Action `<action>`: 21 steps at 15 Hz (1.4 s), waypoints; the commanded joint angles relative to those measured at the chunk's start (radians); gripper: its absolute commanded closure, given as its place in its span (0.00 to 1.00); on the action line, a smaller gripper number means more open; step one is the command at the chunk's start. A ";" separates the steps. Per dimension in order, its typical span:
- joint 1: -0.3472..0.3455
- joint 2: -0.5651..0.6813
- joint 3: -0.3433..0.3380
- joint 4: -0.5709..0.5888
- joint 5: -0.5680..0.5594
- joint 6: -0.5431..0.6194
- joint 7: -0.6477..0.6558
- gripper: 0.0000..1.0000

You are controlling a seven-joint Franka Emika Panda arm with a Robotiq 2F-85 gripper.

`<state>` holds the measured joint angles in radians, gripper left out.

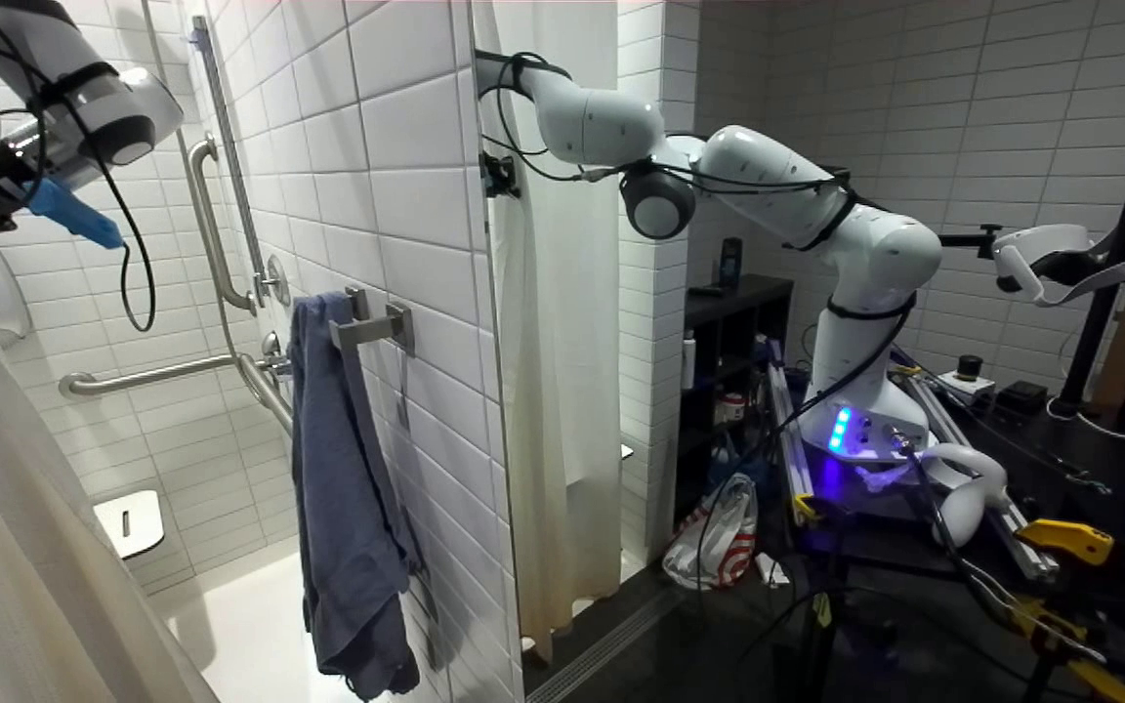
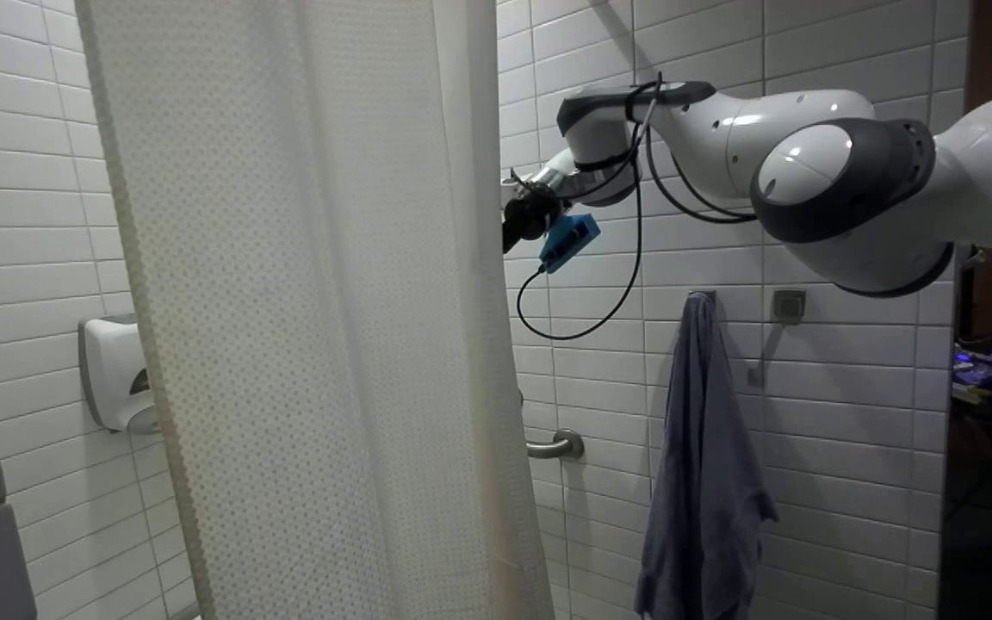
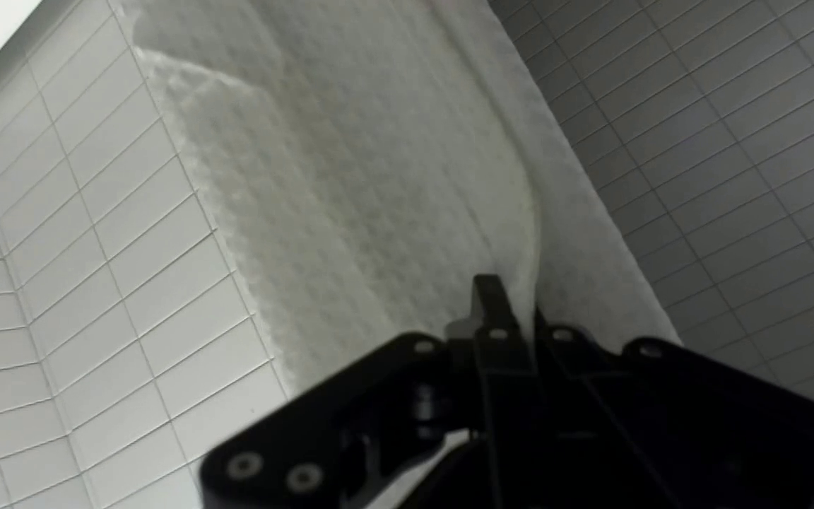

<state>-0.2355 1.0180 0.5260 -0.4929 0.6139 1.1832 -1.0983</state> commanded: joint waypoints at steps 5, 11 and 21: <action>0.056 0.041 0.002 0.016 -0.032 -0.066 0.008 1.00; 0.080 0.044 -0.001 0.016 -0.036 -0.107 0.020 1.00; 0.059 0.003 0.012 0.008 0.005 -0.085 0.030 0.98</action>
<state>-0.1766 1.0209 0.5378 -0.4852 0.6190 1.0984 -1.0687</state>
